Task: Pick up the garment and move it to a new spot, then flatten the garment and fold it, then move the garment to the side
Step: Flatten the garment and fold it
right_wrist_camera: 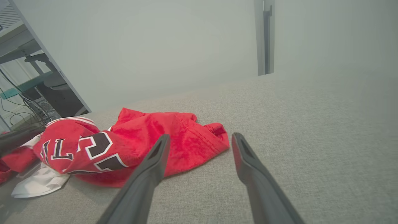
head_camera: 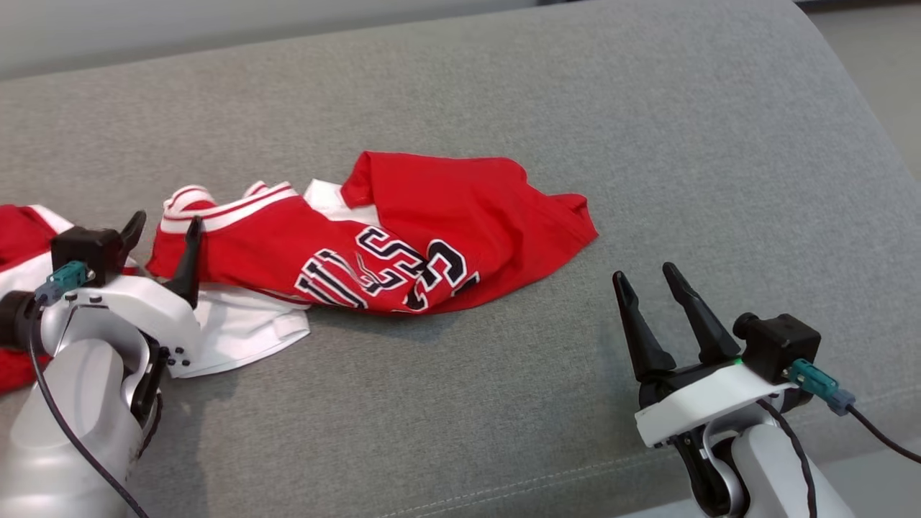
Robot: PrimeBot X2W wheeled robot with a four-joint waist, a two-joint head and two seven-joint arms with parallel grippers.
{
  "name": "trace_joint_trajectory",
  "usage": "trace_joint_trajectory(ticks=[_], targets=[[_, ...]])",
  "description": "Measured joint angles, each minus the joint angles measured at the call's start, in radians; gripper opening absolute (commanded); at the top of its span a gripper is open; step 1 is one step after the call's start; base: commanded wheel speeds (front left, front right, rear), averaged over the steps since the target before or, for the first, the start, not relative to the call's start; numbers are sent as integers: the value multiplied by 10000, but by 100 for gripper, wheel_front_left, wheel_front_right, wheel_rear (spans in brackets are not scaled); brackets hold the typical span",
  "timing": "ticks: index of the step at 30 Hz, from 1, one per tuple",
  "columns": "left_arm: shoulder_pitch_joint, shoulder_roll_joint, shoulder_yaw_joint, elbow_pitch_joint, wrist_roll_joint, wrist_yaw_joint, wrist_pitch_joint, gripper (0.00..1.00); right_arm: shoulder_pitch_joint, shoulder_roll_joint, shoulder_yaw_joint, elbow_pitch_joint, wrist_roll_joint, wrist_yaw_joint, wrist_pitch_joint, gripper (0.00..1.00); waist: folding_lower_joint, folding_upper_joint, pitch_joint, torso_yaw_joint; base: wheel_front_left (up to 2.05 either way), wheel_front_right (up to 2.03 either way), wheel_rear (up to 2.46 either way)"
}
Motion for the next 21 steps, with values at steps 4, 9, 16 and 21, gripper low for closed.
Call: trace_joint_trajectory(ticks=[4,9,16,21], targets=[[47,-224,339,157,-15,12,0,100,0,-6,-228,-23,-15,0,0,100,0,0,168,-96,0,0,0],[632,-481,1160,-1034,-44,12,-13,100,-14,-2,-276,-35,-13,0,0,100,0,0,21,293,0,0,0],[2015,-1256,1620,-1691,56,-21,-13,100,-37,-6,-299,203,-13,0,0,100,0,0,-283,1082,0,0,0],[2738,-1712,1398,-1440,100,-33,-13,100,-81,-6,-305,232,-13,0,0,100,0,0,-634,1551,0,0,0]])
